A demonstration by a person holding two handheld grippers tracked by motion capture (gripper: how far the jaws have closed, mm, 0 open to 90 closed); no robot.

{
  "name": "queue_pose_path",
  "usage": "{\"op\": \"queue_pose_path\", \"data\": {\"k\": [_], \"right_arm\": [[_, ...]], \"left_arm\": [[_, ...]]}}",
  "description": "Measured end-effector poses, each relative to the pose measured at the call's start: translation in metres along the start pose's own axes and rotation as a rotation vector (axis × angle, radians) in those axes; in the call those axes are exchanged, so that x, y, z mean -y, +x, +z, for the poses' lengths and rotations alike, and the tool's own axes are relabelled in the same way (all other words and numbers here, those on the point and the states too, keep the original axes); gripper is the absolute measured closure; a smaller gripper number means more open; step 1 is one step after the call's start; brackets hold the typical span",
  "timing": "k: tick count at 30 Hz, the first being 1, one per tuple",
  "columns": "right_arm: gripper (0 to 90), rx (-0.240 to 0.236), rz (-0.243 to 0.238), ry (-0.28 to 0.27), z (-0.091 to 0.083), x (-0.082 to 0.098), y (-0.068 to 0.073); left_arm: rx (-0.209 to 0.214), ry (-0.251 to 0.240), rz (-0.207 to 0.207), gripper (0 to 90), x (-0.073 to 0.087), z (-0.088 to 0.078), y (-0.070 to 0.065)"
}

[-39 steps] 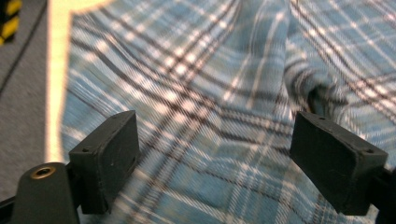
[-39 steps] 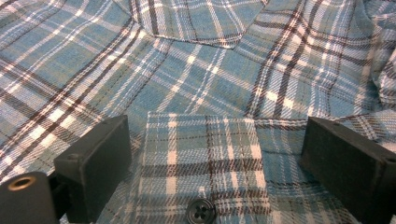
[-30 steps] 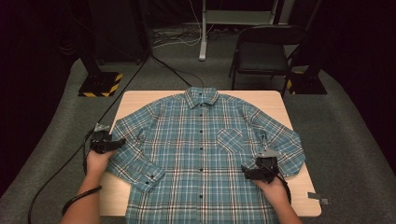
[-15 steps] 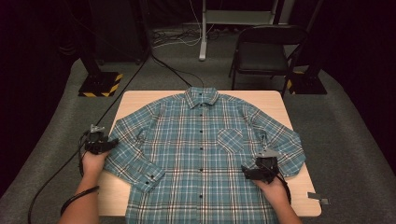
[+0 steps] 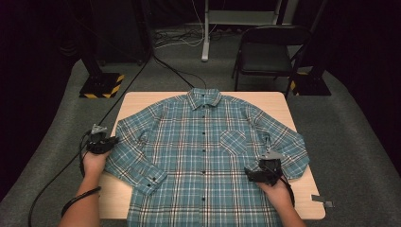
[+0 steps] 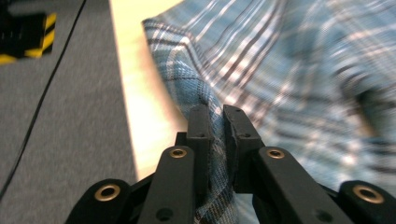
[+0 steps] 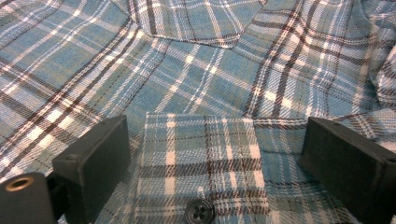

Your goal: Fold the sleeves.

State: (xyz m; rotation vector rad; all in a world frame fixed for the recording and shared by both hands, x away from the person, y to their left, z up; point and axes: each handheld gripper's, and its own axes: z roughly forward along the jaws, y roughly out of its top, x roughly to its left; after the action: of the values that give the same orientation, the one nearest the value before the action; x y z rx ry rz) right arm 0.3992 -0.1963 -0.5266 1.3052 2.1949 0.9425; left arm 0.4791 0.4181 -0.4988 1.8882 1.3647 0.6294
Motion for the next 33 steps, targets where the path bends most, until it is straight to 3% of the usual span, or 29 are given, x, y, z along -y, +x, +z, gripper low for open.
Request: {"op": "queue_pose_path", "data": {"k": [8,15,18,21,24,27,28,29,30,31,33], "right_arm": [[7.3,0.0,0.0,0.0,0.0,0.0,0.0],[7.4,0.0,0.0,0.0,0.0,0.0,0.0],[7.3,-0.001,-0.001,0.0,0.0,0.0,0.0],[7.2,-0.001,-0.001,0.0,0.0,0.0,0.0],[7.2,-0.003,-0.001,0.0,0.0,0.0,0.0],[7.2,-0.004,-0.001,0.001,0.0,0.0,0.0],[7.2,-0.004,-0.001,0.001,0.0,0.0,0.0],[7.2,-0.003,-0.001,0.001,0.0,0.0,0.0],[7.2,-0.003,-0.001,0.001,0.0,0.0,0.0],[7.2,-0.003,-0.001,0.001,0.0,0.0,0.0],[7.1,-0.003,-0.001,0.001,0.0,0.0,0.0]], "left_arm": [[0.129,-0.069,0.094,84.3,-0.028,-0.017,-0.04],[0.225,-0.133,0.154,84.7,-0.049,-0.03,-0.088],[0.245,-0.141,0.215,84.7,-0.054,-0.031,-0.12],[0.267,-0.13,0.297,84.6,-0.052,-0.027,-0.16],[0.288,-0.085,0.392,84.6,-0.044,-0.017,-0.202],[0.345,-0.002,0.439,82.9,-0.031,0.0,-0.235],[0.381,0.036,0.448,78.3,-0.027,0.005,-0.244],[0.428,0.083,0.442,65.4,-0.026,0.01,-0.251],[0.451,0.089,0.435,52.4,-0.025,0.01,-0.258],[0.47,0.081,0.454,49.2,-0.026,0.007,-0.263],[0.463,0.026,0.487,43.0,-0.033,-0.002,-0.267]]}}
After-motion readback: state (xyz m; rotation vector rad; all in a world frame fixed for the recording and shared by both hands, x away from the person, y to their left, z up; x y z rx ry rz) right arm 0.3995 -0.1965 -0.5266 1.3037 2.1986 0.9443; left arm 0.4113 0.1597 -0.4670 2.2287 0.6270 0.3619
